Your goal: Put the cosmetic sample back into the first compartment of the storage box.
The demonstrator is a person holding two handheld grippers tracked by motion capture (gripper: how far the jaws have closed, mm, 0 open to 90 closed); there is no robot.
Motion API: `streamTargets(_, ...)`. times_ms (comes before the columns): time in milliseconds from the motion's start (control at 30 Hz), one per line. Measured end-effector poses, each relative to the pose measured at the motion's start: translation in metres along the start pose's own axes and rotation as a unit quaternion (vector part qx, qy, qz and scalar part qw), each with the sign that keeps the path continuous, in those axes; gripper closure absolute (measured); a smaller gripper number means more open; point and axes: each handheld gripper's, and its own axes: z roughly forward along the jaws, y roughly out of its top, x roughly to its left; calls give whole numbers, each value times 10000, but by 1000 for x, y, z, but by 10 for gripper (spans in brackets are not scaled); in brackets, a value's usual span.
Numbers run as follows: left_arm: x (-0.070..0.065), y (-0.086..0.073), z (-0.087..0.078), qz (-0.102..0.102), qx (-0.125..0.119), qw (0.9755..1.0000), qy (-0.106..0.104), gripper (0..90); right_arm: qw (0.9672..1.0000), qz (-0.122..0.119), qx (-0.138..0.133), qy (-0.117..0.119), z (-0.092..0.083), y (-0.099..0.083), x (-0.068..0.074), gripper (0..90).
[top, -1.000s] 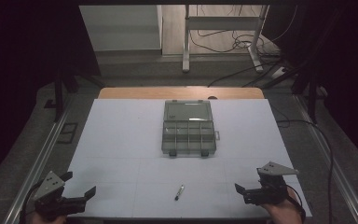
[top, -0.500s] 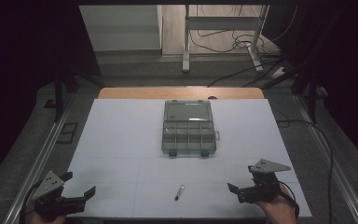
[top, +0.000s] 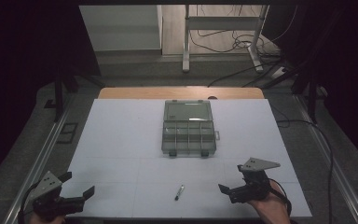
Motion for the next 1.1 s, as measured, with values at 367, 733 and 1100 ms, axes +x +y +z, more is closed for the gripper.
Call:
streamTargets(367,1,-1,-1,-50,-41,10000,-12,11,9993,-153,5,350,10,9,11,0)
streamTargets(733,1,-1,-1,-55,-46,10000,-18,13,9975,-179,133,668,21,18,16,0)
streamTargets(1100,0,0,0,-7,-17,10000,-29,14,9959,-172,412,787,41,27,27,0)
